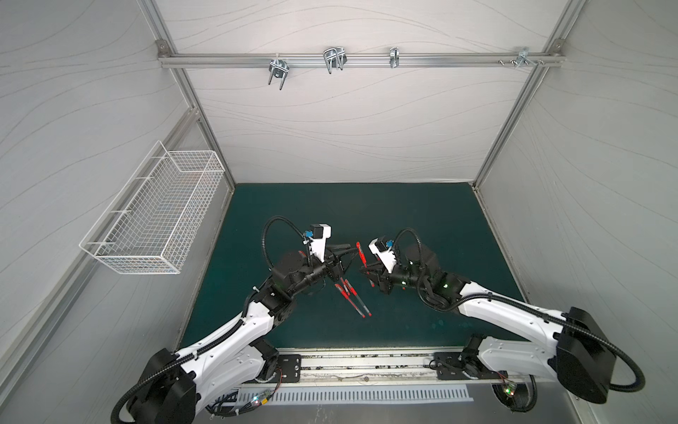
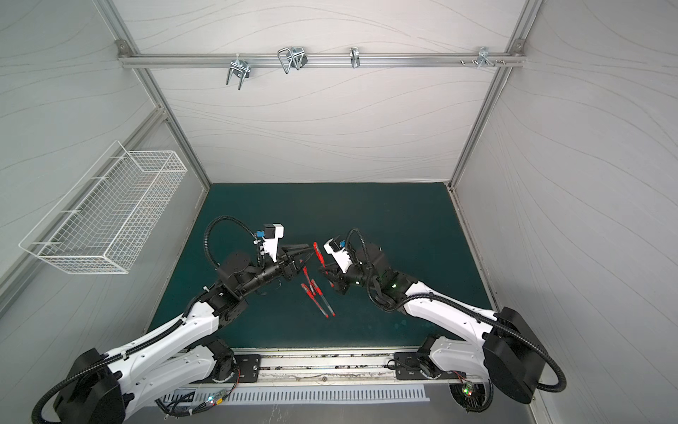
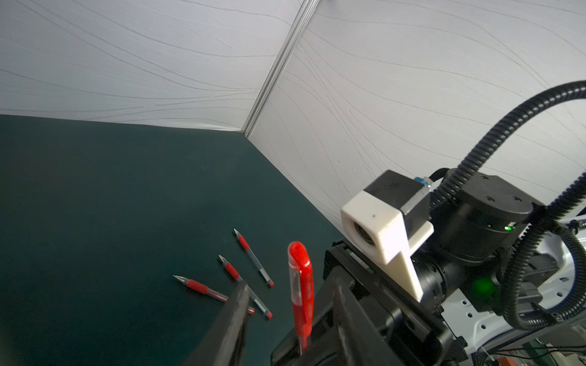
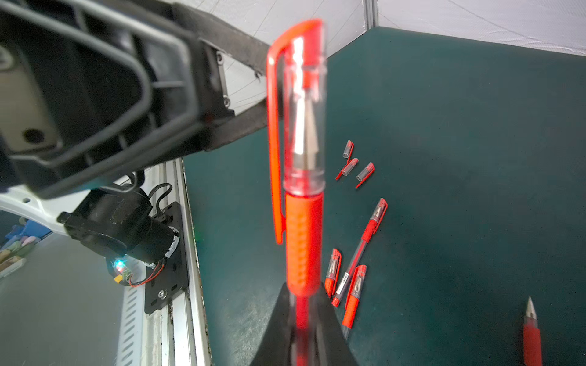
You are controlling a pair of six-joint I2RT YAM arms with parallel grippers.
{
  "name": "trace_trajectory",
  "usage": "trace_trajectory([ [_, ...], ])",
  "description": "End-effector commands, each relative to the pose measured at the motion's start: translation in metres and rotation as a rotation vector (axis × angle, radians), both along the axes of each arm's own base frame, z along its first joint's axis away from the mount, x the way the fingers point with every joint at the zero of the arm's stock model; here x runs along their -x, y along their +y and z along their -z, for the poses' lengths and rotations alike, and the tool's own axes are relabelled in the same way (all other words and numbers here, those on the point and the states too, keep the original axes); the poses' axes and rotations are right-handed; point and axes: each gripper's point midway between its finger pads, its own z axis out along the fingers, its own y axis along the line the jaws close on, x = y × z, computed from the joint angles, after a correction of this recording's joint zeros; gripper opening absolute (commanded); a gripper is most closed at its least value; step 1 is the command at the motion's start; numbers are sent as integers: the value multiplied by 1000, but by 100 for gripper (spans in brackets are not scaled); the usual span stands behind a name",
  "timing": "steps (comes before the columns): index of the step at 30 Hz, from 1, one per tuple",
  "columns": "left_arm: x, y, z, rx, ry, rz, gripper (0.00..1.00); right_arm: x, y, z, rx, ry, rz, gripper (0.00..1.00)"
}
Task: Remove pen caps from pens
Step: Pass the pen.
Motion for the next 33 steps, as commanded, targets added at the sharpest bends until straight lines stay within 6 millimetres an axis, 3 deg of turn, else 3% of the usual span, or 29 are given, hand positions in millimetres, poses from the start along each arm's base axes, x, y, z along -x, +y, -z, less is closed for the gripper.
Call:
trace_trajectory([
  [1,-1,-3,-15,21,-38,7,43,1,5,0,23,-30,-17,0],
  [19,-3,-13,-8,19,-6,48,34,6,10,0,51,-69,-24,0],
  [23,-3,-13,-8,19,-10,47,26,6,11,1,56,-68,-25,0],
  [29,-2,-13,-8,15,-11,53,0,4,11,3,67,-70,-15,0],
  [31,-1,-14,-9,14,-15,60,0,5,11,3,67,-73,-19,7],
  [33,0,-14,-10,14,-19,65,0,9,10,-2,50,-87,-37,24],
])
